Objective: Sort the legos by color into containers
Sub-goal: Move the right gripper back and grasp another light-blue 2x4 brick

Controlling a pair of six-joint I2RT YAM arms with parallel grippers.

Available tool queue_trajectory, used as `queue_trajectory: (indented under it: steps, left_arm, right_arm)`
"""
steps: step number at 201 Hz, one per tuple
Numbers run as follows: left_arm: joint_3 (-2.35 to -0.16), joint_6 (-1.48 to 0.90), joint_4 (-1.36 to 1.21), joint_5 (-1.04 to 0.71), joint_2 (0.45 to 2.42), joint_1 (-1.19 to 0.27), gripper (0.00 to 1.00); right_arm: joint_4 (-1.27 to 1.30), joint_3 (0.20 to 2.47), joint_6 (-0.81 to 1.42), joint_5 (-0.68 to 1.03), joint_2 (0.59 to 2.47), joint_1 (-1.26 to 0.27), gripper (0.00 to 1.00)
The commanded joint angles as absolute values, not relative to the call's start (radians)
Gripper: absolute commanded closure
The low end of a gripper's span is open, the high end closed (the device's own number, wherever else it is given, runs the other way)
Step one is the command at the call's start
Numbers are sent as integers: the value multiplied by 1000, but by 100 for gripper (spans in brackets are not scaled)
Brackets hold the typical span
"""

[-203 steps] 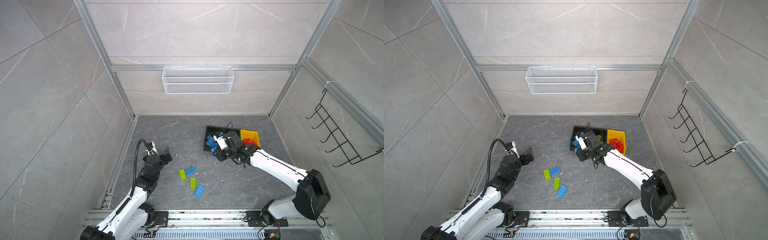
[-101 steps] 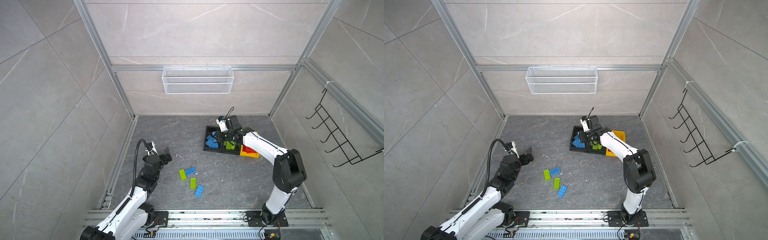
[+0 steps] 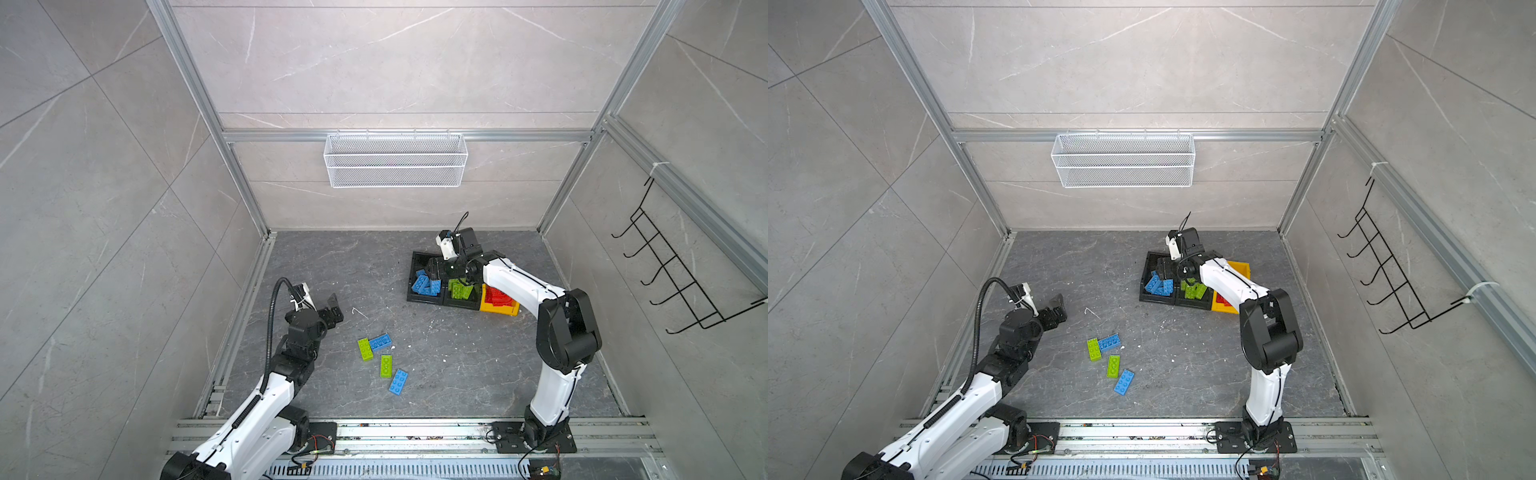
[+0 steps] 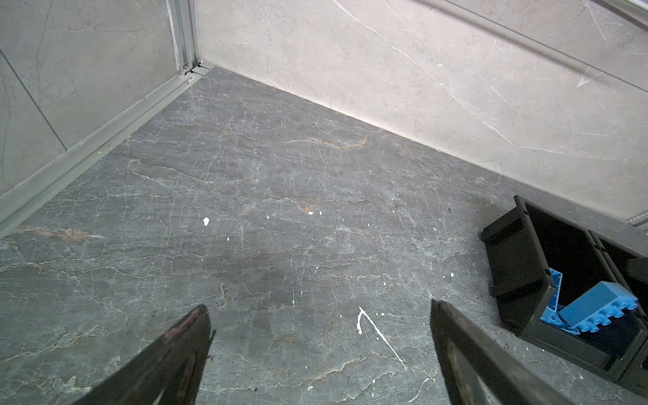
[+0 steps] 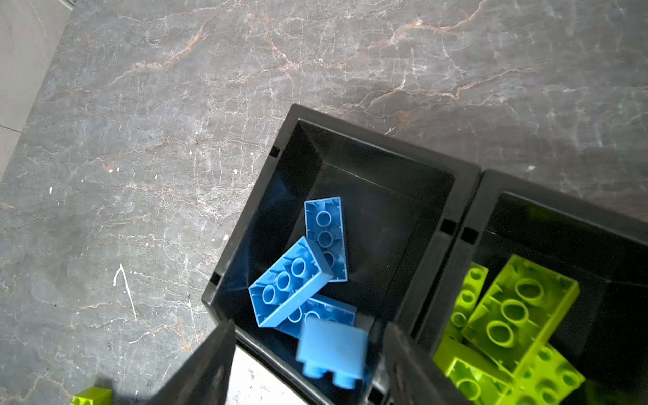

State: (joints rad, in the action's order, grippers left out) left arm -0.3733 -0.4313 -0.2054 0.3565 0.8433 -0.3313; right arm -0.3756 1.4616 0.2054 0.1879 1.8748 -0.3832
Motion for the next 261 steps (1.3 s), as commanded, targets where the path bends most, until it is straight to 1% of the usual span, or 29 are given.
queue_trajectory:
  steps: [1, 37, 56, 82, 114, 134, 163, 223, 261]
  left_arm:
    - [-374, -439, -220, 347, 827, -327, 0]
    - [-372, -439, -217, 347, 815, -328, 1]
    - [-372, -443, -215, 346, 813, -325, 1]
    - [-370, -446, -219, 342, 815, -324, 1]
    - [-371, -453, -219, 339, 818, -324, 1]
    - [-368, -453, -221, 337, 819, -324, 1]
    - [-374, -453, -215, 340, 821, -323, 1]
    - [-372, -455, -219, 332, 819, -322, 1]
    - [-374, -451, -220, 343, 829, -321, 1]
  right_arm:
    - [-390, 1425, 191, 189, 1750, -399, 30]
    - [-432, 1288, 201, 111, 1571, -476, 29]
    - [-481, 1211, 233, 30, 1476, -575, 28]
    - [-553, 1122, 383, -58, 1401, -749, 27]
    - [-532, 1000, 588, -82, 1359, -931, 27]
    - [-479, 963, 698, -87, 1398, -1040, 27]
    - [-485, 989, 759, -93, 1503, -1152, 25]
    - [-461, 1024, 799, -83, 1643, -1228, 25]
    - [-461, 1040, 797, -61, 1701, -1231, 25]
